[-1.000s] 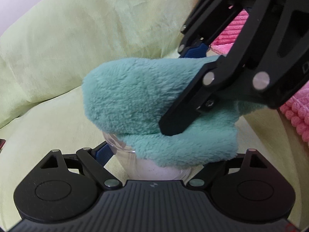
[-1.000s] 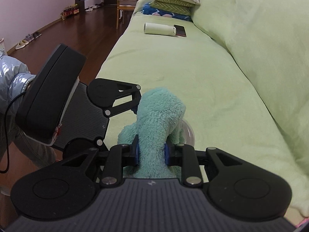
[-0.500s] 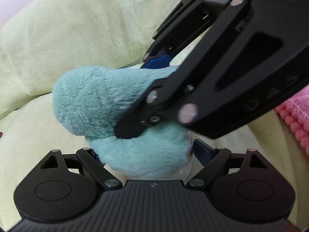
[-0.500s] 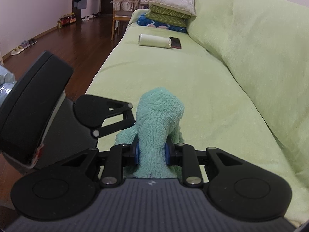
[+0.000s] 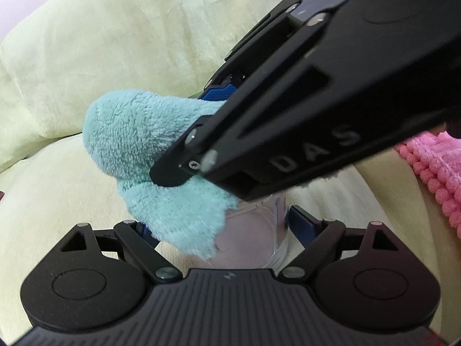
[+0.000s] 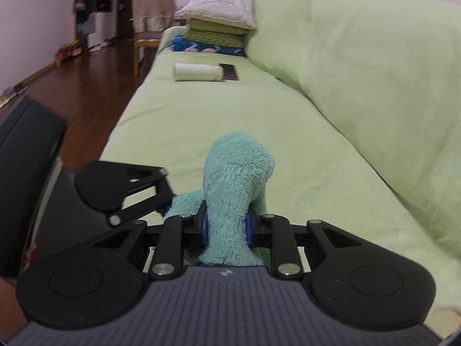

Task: Clean container
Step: 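Press the cloth into the jar mouth and rub while the left gripper holds it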

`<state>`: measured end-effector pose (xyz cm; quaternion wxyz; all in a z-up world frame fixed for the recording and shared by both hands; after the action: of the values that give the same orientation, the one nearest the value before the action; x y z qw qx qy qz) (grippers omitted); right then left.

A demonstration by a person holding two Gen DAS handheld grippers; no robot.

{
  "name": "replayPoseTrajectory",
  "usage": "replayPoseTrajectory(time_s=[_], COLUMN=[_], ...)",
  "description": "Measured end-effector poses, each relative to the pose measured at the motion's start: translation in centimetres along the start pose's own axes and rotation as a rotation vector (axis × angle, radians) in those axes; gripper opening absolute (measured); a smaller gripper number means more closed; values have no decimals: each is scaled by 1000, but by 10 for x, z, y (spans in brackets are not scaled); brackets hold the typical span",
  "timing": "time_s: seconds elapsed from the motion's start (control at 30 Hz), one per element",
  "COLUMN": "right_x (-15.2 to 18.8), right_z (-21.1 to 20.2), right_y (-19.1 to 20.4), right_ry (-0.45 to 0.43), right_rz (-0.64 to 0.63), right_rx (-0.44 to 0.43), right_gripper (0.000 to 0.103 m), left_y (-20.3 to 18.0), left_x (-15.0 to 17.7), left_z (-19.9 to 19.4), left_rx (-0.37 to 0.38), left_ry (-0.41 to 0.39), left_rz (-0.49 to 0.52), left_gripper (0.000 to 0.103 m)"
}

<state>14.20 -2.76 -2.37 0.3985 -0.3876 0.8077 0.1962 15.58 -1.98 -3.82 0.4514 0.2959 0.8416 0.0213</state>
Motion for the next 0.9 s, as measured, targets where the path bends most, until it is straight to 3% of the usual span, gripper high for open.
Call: replayPoseTrajectory(time_s=[0.23,0.33,0.43,0.57,0.7,0.8,0.9], right_x=[-4,-6,-1,6,15,23,25], right_z=[5,5,-4,-35,-58,-62,-55], right_y=[-18,-33,-56,-64,-39,-17,-5], right_ry=[-13,2,19,-16,-11,16,51], right_rz=[120,169,302,417,349,275,215], right_rx=[21,73,121,75,46,9,2], right_gripper=[21,20,20,20,20,20,20], left_y=[-1,-3,-5,-6,0,0,-4], left_x=[-2,-3,-3,0,-8,21,21], left_z=[-2,-2,-3,-4,11,-10,-5], left_rx=[2,-1,-7,-2,5,4,11], left_ry=[-2,-5,-8,-9,-8,-7,2], left_rz=[2,14,24,22,13,19,17], left_gripper=[88,88,88,88,88,88,88])
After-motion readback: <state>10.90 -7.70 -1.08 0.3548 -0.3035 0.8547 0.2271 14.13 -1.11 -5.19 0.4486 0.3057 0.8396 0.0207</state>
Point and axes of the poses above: each gripper's, at about its wrist camera, not at the fingertips, and z roughly the way its jaws point, y to its left, x to its underside, the point moved 10 cm from there along z, roughly the way its jaws point, and after that the axes turned 9 degrees about z, right-handed, at the moved point
